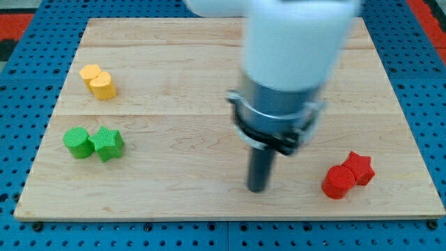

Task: Separate the yellow heart from yellow hexagon

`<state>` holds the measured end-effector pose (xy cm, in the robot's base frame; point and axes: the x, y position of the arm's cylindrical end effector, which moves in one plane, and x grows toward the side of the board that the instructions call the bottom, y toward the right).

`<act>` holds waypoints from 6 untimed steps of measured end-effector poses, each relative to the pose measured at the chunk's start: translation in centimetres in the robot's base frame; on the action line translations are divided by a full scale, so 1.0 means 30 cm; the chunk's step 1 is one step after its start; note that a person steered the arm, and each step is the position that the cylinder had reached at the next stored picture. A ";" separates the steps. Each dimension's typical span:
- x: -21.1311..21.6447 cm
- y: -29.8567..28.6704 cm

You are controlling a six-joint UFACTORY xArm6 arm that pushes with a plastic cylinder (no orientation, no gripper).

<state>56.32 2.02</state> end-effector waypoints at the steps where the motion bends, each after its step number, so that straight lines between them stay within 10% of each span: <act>1: -0.153 -0.122; 6: -0.497 -0.810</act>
